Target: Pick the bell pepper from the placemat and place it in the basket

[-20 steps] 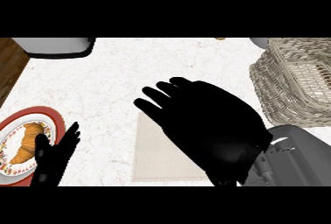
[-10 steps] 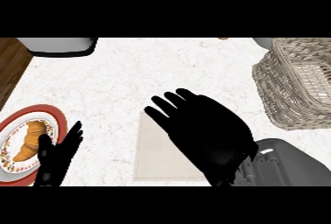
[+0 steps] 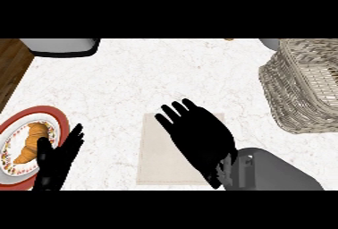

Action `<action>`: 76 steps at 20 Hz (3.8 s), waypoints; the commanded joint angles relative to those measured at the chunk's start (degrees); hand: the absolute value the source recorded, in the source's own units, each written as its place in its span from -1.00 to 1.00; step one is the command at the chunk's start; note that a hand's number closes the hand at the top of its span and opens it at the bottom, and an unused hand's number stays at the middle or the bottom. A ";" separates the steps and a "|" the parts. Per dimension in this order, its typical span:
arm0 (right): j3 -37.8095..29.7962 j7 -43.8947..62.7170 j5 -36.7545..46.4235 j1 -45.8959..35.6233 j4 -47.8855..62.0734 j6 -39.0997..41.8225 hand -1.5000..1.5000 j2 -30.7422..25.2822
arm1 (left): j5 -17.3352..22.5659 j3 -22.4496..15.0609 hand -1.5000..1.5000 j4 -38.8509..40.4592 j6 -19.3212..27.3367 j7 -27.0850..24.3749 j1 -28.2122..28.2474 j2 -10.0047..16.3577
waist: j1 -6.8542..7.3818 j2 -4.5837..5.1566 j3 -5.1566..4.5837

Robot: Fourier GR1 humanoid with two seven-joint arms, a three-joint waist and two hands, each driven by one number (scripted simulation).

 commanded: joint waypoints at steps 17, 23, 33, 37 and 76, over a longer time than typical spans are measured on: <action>1.66 -22.01 20.57 7.80 19.99 -17.34 -1.00 3.96 | -3.93 2.48 0.00 1.04 -2.47 3.86 0.86 -3.34 | 0.04 0.24 -0.34; -0.70 -21.85 22.99 8.15 18.80 -13.84 -1.00 7.34 | -4.02 5.64 0.00 -0.22 -4.70 5.85 0.59 -2.06 | -0.09 0.14 -0.35; -0.81 -22.78 28.70 8.91 26.52 -13.07 -1.00 7.89 | -5.41 5.67 0.00 -2.02 -5.22 4.90 5.16 -3.63 | 0.11 0.11 -0.34; -2.77 -25.61 30.72 5.29 33.92 -15.35 -1.00 12.35 | -6.02 6.48 0.00 -0.54 -5.99 7.20 0.59 -4.50 | 0.14 0.23 -0.35; -22.71 -26.79 25.94 42.40 0.74 -35.34 1.00 6.43 | -9.12 12.81 0.00 2.34 -9.17 2.17 5.34 -7.44 | -3.80 -0.39 -0.41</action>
